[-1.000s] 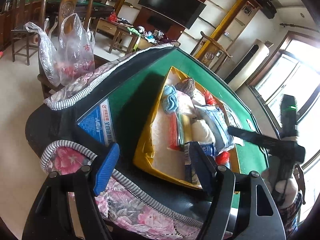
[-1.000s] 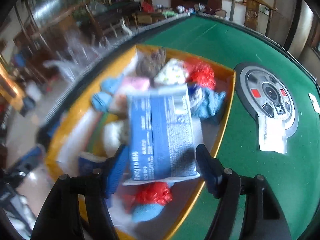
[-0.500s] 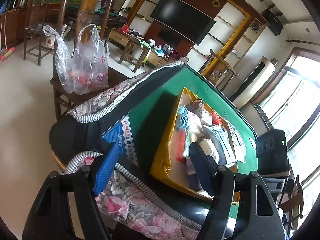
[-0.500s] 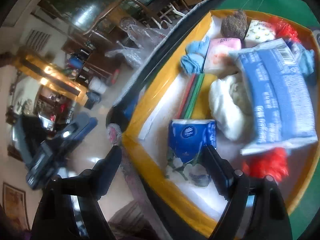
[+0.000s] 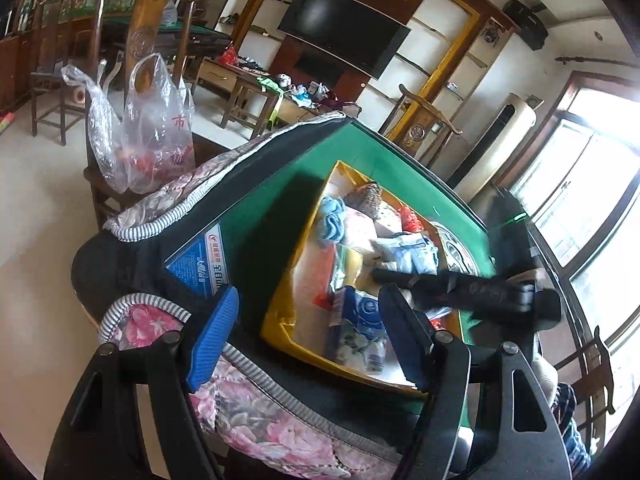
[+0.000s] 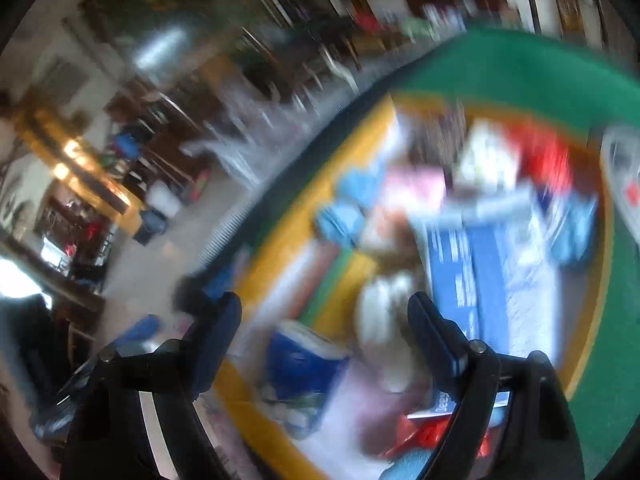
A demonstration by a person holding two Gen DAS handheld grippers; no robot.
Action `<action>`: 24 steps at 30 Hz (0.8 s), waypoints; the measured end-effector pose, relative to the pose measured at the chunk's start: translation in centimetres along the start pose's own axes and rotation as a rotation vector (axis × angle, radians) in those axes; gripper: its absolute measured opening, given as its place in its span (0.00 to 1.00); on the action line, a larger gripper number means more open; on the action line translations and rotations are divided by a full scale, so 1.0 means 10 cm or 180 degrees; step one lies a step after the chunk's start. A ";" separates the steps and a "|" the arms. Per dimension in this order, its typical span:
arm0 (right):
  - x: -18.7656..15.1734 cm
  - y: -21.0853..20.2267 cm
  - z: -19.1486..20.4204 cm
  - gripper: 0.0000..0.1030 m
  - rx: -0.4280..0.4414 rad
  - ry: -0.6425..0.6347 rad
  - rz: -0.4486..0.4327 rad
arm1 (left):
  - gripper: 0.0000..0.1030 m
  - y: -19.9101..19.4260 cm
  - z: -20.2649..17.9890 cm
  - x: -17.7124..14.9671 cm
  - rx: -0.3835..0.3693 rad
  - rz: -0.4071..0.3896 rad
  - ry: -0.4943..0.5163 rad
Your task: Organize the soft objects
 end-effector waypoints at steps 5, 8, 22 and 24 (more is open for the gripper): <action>-0.35 -0.03 -0.07 0.80 0.0875 0.0344 0.0362 | 0.70 0.01 -0.08 0.00 0.0068 -0.0021 0.0069; -0.46 -0.26 -0.07 0.80 0.0787 0.0210 0.0206 | 0.70 0.04 -0.20 -0.05 0.0061 0.0010 0.0137; -1.06 -1.76 -1.53 0.80 -0.0865 0.0806 -0.0850 | 0.70 0.29 -1.40 -0.69 0.0485 -0.0029 0.1475; -1.09 -1.81 -1.74 0.80 -0.1078 0.0881 -0.0862 | 0.70 0.33 -1.56 -0.78 0.0613 -0.0072 0.1663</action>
Point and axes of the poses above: each gripper's, at about its wrist camera, not at the fingertips, and y roughly the way its jaws point, z to its left, x to its top, the point moved 1 cm from there along y, roughly the way its jaws point, and after that the axes turned 11 degrees about -y, right-handed, at the moved point
